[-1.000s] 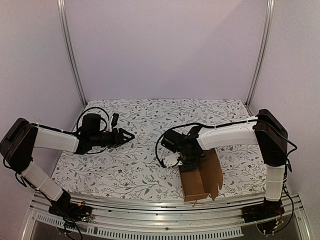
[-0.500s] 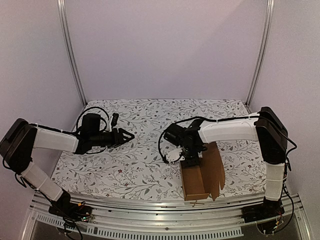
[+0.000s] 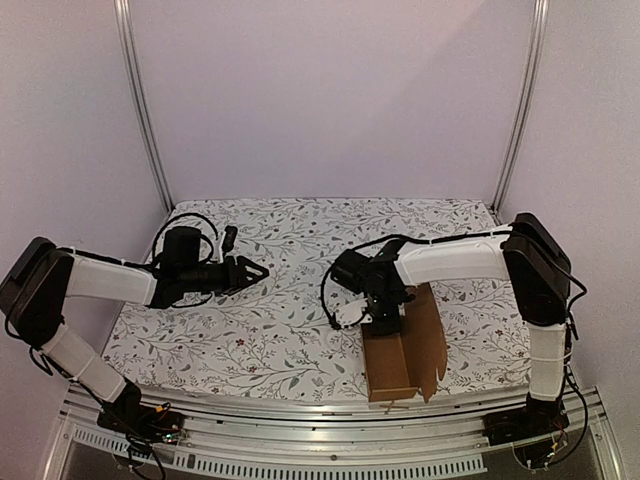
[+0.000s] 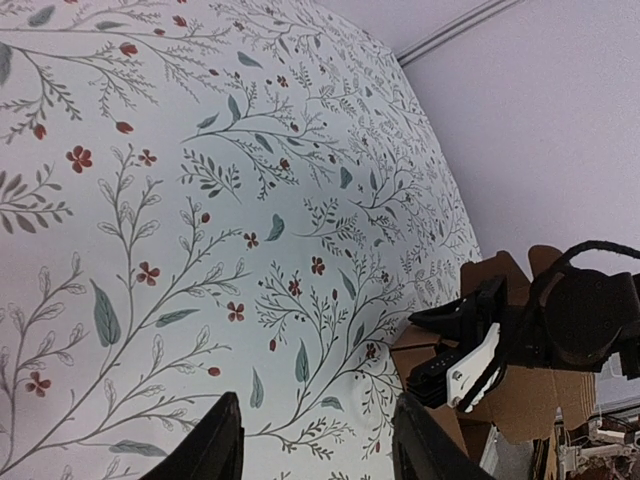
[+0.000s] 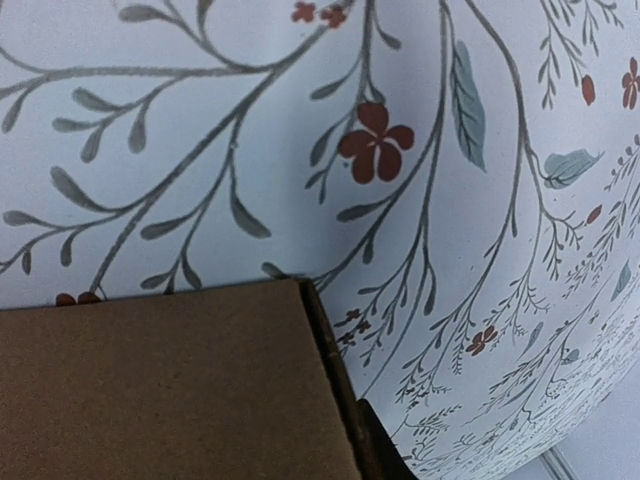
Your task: Fold the paper box
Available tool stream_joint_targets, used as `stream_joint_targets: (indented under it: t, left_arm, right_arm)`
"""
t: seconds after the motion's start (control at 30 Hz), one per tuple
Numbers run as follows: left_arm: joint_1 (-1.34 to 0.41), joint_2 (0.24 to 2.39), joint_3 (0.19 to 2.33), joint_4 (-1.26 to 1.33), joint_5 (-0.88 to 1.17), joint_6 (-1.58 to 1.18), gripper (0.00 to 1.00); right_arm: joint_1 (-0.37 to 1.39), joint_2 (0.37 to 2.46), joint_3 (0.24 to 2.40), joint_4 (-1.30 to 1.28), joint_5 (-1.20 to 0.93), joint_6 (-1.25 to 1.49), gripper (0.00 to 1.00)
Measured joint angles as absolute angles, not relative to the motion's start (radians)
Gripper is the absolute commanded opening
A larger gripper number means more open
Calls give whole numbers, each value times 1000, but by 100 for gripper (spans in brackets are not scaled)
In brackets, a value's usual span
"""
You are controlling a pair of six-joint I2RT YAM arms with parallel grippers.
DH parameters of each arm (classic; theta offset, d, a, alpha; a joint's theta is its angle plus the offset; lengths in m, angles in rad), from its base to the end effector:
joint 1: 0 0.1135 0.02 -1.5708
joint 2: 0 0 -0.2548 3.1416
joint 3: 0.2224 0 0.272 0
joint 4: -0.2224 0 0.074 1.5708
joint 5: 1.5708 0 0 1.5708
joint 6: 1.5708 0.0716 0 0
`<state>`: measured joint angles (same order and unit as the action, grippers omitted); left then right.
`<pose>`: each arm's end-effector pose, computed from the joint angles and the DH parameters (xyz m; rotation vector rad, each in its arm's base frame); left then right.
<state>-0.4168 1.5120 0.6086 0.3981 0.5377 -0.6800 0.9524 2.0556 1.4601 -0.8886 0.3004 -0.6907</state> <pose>0.2914 -0.1691 0.1310 0.0658 2.2340 -1.1968 0.2517 0.3172 0.0979 -2.1734 2.0484 -0.4312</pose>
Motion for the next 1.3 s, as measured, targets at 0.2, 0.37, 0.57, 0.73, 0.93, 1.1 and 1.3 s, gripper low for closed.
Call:
stream_joint_targets:
  t: [0.2, 0.37, 0.57, 0.73, 0.93, 1.1, 1.3]
  left_arm:
    - [-418, 1512, 609, 398, 537, -680, 50]
    - [-426, 1486, 609, 379, 526, -680, 49]
    - [-485, 1395, 643, 262, 442, -611, 52]
    - [-538, 1312, 711, 116, 354, -532, 66]
    - [-591, 1203, 869, -180, 159, -412, 99]
    - [-670, 1101, 1014, -281, -35, -306, 99]
    - [-694, 1076, 1003, -271, -72, -270, 99]
  right_arm:
    - [958, 2047, 1417, -831, 319, -687, 4]
    - [964, 2009, 1359, -760, 340, -692, 6]
    - [972, 1989, 1348, -670, 409, -702, 29]
    - [960, 1987, 1394, -691, 387, -701, 46]
    - [952, 1802, 1484, -820, 337, -719, 99]
    - [907, 1474, 1570, -789, 361, -688, 99]
    - [656, 1270, 1546, -710, 553, -552, 99]
